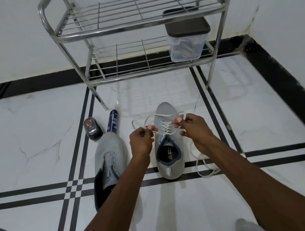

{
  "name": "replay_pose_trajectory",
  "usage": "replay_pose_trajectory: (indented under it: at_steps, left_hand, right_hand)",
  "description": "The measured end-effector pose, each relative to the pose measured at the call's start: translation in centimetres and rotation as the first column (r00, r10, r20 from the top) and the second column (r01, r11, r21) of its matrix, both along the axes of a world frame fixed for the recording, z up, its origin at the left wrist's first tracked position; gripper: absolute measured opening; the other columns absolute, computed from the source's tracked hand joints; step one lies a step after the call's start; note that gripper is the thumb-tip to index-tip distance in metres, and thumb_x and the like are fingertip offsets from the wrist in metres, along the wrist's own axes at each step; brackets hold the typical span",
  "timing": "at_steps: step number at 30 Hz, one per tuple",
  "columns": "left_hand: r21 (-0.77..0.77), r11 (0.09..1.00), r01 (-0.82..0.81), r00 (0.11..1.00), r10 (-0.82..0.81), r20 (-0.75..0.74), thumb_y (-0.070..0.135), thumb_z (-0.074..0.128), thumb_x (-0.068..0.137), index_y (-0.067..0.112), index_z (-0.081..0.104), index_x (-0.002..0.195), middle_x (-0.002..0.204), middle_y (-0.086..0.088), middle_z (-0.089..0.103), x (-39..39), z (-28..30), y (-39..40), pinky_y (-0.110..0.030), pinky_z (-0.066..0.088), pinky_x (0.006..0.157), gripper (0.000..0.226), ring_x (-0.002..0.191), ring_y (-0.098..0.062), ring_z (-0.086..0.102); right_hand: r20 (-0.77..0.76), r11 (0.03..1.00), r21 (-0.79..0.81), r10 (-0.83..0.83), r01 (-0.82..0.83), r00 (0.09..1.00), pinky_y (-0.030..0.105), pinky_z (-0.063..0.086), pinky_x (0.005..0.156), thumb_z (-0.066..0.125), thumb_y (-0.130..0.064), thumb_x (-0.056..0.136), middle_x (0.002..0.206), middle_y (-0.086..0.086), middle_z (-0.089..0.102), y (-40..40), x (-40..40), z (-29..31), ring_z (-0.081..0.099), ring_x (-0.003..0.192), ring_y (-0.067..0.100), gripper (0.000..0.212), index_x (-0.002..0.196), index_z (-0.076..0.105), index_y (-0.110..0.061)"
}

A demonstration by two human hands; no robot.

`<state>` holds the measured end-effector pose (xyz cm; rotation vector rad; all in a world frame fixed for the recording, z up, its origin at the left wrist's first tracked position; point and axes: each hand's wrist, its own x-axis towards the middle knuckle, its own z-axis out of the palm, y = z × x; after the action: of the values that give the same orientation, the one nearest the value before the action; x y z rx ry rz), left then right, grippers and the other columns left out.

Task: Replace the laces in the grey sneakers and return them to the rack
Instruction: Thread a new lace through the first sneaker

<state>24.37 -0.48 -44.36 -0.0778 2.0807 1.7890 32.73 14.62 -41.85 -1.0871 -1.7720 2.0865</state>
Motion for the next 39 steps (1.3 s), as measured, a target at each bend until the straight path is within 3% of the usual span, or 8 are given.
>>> replay_pose_trajectory:
  at_steps: [5, 12, 17, 21, 24, 28, 33, 39]
  left_hand:
    - [-0.054, 0.986, 0.158, 0.976, -0.164, -0.145, 0.023, 0.048, 0.109, 0.016, 0.072, 0.091, 0.092, 0.000, 0.078, -1.8, 4.4, 1.3, -0.019, 0.046, 0.072, 0.030, 0.085, -0.007, 0.068]
    - [-0.126, 0.958, 0.259, 0.893, -0.287, -0.347, 0.023, 0.044, 0.110, 0.012, 0.073, 0.097, 0.088, 0.002, 0.075, -4.3, 11.5, 3.4, -0.017, 0.045, 0.072, 0.034, 0.076, 0.005, 0.065]
    - [-0.093, 0.968, 0.235, 0.852, -0.251, -0.459, 0.020, 0.046, 0.108, 0.014, 0.073, 0.091, 0.087, 0.001, 0.075, -5.5, 16.3, 4.7, -0.030, 0.051, 0.079, 0.033, 0.086, -0.015, 0.068]
    - [-0.091, 0.968, 0.236, 0.821, -0.248, -0.515, 0.024, 0.047, 0.109, 0.015, 0.073, 0.094, 0.089, 0.003, 0.076, -6.1, 19.1, 5.3, -0.036, 0.054, 0.083, 0.032, 0.089, -0.016, 0.070]
    - [-0.084, 0.966, 0.243, 0.796, -0.248, -0.553, 0.025, 0.050, 0.107, 0.018, 0.076, 0.096, 0.089, 0.004, 0.077, -6.1, 20.3, 5.4, -0.035, 0.054, 0.081, 0.029, 0.088, -0.014, 0.070]
    - [-0.019, 0.979, 0.204, 0.809, -0.180, -0.560, 0.029, 0.059, 0.104, 0.022, 0.080, 0.103, 0.084, 0.010, 0.074, -5.7, 21.3, 5.3, -0.023, 0.050, 0.075, 0.022, 0.082, -0.005, 0.066]
    - [0.173, 0.972, 0.161, 0.878, -0.061, -0.475, 0.025, 0.070, 0.097, 0.020, 0.079, 0.101, 0.089, 0.004, 0.078, -5.5, 21.7, 5.3, -0.034, 0.057, 0.088, 0.011, 0.089, -0.012, 0.072]
    - [0.231, 0.962, 0.148, 0.899, -0.033, -0.437, 0.030, 0.073, 0.095, 0.018, 0.080, 0.099, 0.090, 0.003, 0.079, -5.3, 22.7, 5.4, -0.035, 0.058, 0.092, 0.015, 0.093, -0.013, 0.074]
  right_hand:
    - [-0.053, 0.995, 0.007, 0.097, -0.097, 0.994, 0.027, 0.052, 0.074, 0.049, -0.024, 0.107, 0.106, 0.002, 0.077, 0.7, -2.1, 5.0, 0.071, 0.096, 0.015, 0.026, 0.115, 0.068, -0.009]
    - [-0.087, 0.978, 0.187, 0.116, -0.098, 0.989, 0.028, 0.053, 0.075, 0.044, -0.023, 0.108, 0.099, 0.004, 0.076, 1.1, -4.7, 12.0, 0.070, 0.088, 0.013, 0.028, 0.109, 0.068, -0.009]
    - [-0.125, 0.945, 0.322, 0.101, -0.056, 0.987, 0.030, 0.052, 0.072, 0.042, -0.024, 0.108, 0.095, 0.007, 0.077, 1.6, -6.5, 16.5, 0.072, 0.088, 0.017, 0.031, 0.105, 0.068, -0.007]
    - [-0.136, 0.905, 0.425, 0.089, -0.024, 0.987, 0.033, 0.056, 0.073, 0.044, -0.026, 0.108, 0.088, 0.001, 0.076, 1.9, -7.3, 19.1, 0.073, 0.085, 0.016, 0.030, 0.100, 0.069, -0.010]
    - [-0.151, 0.862, 0.507, 0.098, -0.008, 0.984, 0.037, 0.060, 0.081, 0.047, -0.027, 0.107, 0.087, -0.001, 0.075, 2.2, -7.5, 20.4, 0.073, 0.083, 0.012, 0.028, 0.099, 0.070, -0.013]
    - [-0.184, 0.816, 0.578, 0.118, 0.011, 0.976, 0.043, 0.060, 0.085, 0.054, -0.027, 0.104, 0.090, -0.008, 0.074, 1.8, -7.2, 20.9, 0.069, 0.087, 0.010, 0.024, 0.098, 0.076, -0.023]
    - [-0.270, 0.823, 0.560, 0.072, 0.096, 0.960, 0.040, 0.061, 0.086, 0.067, -0.025, 0.097, 0.091, -0.011, 0.076, 0.8, -7.2, 21.2, 0.069, 0.086, 0.005, 0.014, 0.104, 0.079, -0.023]
    - [-0.311, 0.877, 0.465, 0.032, 0.123, 0.950, 0.035, 0.060, 0.087, 0.071, -0.027, 0.094, 0.088, -0.015, 0.074, 0.4, -7.1, 21.7, 0.069, 0.087, 0.004, 0.014, 0.105, 0.079, -0.023]
